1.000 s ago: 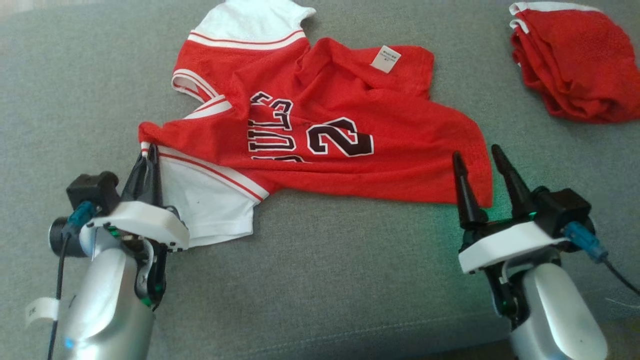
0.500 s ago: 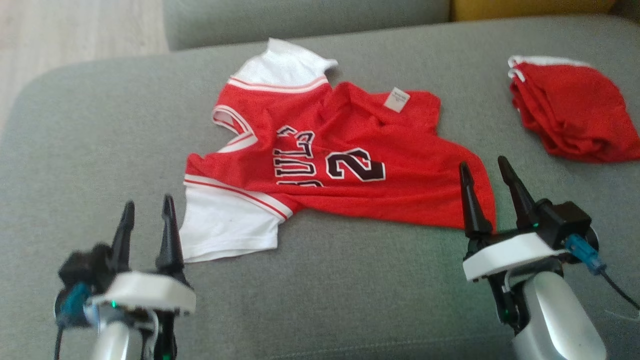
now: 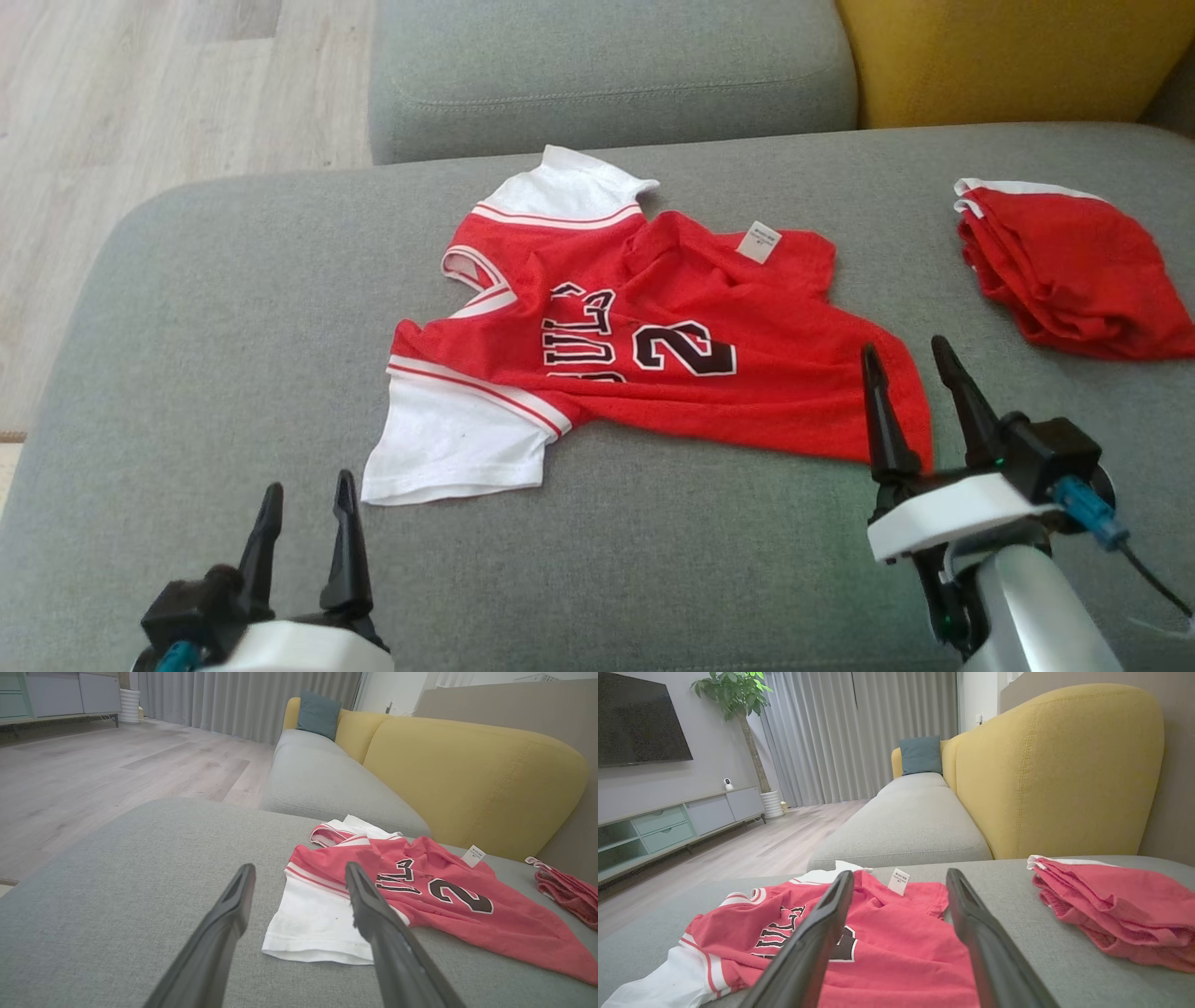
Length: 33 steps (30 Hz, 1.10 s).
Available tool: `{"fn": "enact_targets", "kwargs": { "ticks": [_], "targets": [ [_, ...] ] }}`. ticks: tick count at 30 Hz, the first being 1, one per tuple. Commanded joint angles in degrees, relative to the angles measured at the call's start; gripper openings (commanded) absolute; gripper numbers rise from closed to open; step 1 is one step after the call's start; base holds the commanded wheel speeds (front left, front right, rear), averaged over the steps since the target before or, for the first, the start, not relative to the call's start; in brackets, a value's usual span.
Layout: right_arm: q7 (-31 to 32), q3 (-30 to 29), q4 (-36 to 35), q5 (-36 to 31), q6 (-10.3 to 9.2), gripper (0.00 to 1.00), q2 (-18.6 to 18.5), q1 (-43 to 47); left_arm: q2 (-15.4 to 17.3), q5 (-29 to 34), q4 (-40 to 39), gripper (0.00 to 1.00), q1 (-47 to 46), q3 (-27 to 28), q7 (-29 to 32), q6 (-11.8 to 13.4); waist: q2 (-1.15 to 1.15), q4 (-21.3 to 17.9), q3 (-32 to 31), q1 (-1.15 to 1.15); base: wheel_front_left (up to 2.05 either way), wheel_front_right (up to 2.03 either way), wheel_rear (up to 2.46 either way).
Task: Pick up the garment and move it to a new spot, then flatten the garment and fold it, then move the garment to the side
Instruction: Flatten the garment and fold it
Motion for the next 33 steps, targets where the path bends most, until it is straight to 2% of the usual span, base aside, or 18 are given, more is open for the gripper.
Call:
{"fn": "enact_targets", "kwargs": {
  "ticks": [1, 21, 26, 33],
  "targets": [
    [-0.8, 1.6, -1.4, 0.6, 0.37, 1.0, 0.0, -0.1, -0.2, 0.2, -2.1, 1.0, -1.9, 1.3, -0.7, 0.7, 0.0, -0.2, -0.1, 0.0, 0.0, 0.0, 0.0],
    [-0.9, 1.9, 0.2, 0.6, 0.37, 1.0, 0.0, -0.9, 0.4, -0.3, -0.3, 1.0, -3.3, 0.5, 0.4, 0.9, 0.0, -2.0, 1.8, 0.0, 0.0, 0.0, 0.0],
    [-0.7, 1.6, -0.3, 0.3, 0.37, 1.0, 0.0, -1.8, 1.5, -1.2, 4.0, 1.0, -6.9, 0.6, 4.7, 0.7, 0.0, -2.7, 4.7, 0.0, 0.0, 0.0, 0.0],
    [-0.4, 0.8, -0.7, -0.4, 0.37, 1.0, 0.0, -3.3, 1.8, -6.6, 13.0, 1.0, -13.4, 4.0, 10.1, 0.5, 0.0, -4.7, 10.4, 0.0, 0.0, 0.0, 0.0]
  ]
}}
